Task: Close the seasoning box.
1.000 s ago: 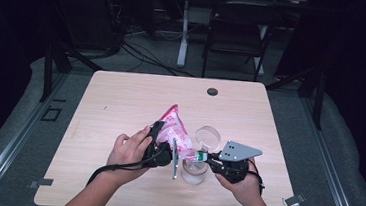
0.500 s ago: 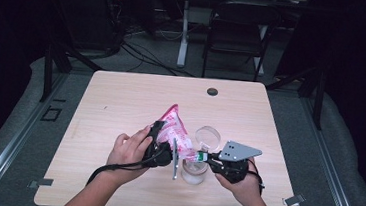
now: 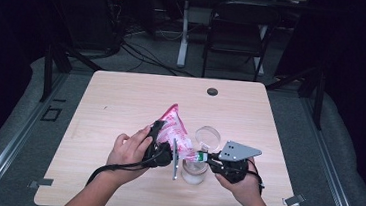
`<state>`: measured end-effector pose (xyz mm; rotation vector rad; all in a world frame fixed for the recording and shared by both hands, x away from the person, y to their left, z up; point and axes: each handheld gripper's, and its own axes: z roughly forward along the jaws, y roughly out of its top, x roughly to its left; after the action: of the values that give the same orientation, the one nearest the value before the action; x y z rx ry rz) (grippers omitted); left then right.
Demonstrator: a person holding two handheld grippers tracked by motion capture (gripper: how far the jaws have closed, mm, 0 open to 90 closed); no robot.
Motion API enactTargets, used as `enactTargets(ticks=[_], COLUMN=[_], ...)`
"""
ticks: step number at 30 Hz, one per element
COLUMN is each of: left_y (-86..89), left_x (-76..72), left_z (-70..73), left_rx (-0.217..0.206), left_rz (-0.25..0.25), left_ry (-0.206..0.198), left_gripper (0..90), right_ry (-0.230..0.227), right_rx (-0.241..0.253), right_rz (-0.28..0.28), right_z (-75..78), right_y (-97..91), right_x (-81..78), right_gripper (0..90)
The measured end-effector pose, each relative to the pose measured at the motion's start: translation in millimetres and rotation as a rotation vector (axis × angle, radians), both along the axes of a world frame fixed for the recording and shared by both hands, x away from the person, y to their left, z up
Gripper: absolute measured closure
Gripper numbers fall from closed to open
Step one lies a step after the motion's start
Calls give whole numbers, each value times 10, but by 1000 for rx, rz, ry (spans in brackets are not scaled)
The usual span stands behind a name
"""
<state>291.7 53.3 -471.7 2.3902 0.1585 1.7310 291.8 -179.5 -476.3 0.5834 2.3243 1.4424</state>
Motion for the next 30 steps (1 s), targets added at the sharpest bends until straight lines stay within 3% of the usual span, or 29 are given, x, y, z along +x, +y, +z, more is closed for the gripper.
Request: enactTargets(ticks=[30], left_y=[-21], left_x=[-6], left_z=[5], left_rx=[12], left_rz=[-11], left_ry=[-25], left_gripper=[607], right_ry=[7], right_rx=[-2], right_rz=[-2], right_z=[-18], right_y=[-13], right_x=[15], right_gripper=[900])
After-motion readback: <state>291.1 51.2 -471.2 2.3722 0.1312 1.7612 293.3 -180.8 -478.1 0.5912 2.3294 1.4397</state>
